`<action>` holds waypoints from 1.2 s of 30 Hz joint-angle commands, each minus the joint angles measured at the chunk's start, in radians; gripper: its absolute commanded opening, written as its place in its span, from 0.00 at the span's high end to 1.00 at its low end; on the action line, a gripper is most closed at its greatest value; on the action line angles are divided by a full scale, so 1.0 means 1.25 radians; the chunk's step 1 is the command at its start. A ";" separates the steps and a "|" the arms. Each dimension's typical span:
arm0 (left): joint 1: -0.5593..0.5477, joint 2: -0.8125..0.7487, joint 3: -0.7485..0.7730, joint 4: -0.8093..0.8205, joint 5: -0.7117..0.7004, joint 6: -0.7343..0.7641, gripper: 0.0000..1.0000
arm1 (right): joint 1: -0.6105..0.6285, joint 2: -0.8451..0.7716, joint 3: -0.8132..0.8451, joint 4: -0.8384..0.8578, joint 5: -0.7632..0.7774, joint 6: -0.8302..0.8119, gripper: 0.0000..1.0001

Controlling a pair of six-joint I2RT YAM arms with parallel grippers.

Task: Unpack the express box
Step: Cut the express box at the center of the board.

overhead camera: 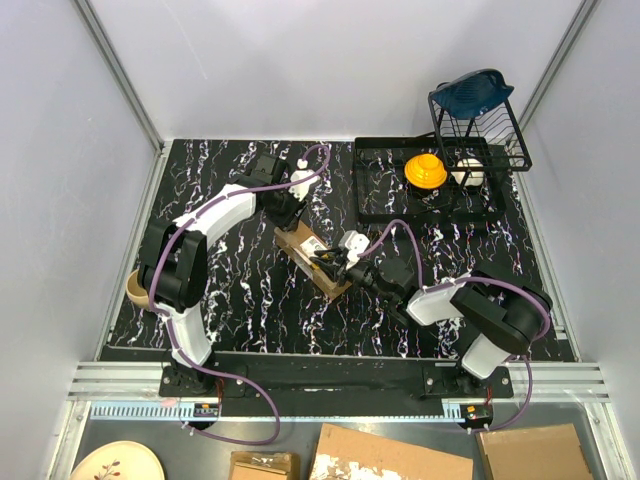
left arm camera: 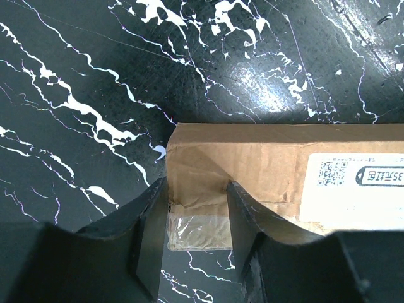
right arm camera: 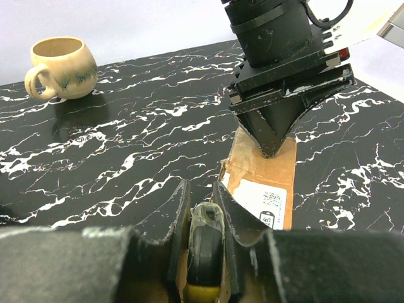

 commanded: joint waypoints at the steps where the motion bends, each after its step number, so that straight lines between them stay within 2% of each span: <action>1: 0.005 0.044 -0.043 -0.003 -0.054 0.031 0.57 | 0.000 -0.021 0.008 0.010 0.013 -0.022 1.00; 16: 0.006 0.054 -0.043 0.004 -0.051 0.031 0.59 | 0.001 -0.215 -0.049 -0.227 0.039 -0.020 1.00; 29: 0.006 0.050 -0.045 0.004 -0.050 0.029 0.60 | 0.000 -0.164 0.019 -0.137 0.010 -0.026 1.00; 36: 0.007 0.048 -0.050 0.005 -0.048 0.031 0.61 | 0.001 -0.087 0.041 -0.081 -0.008 -0.020 1.00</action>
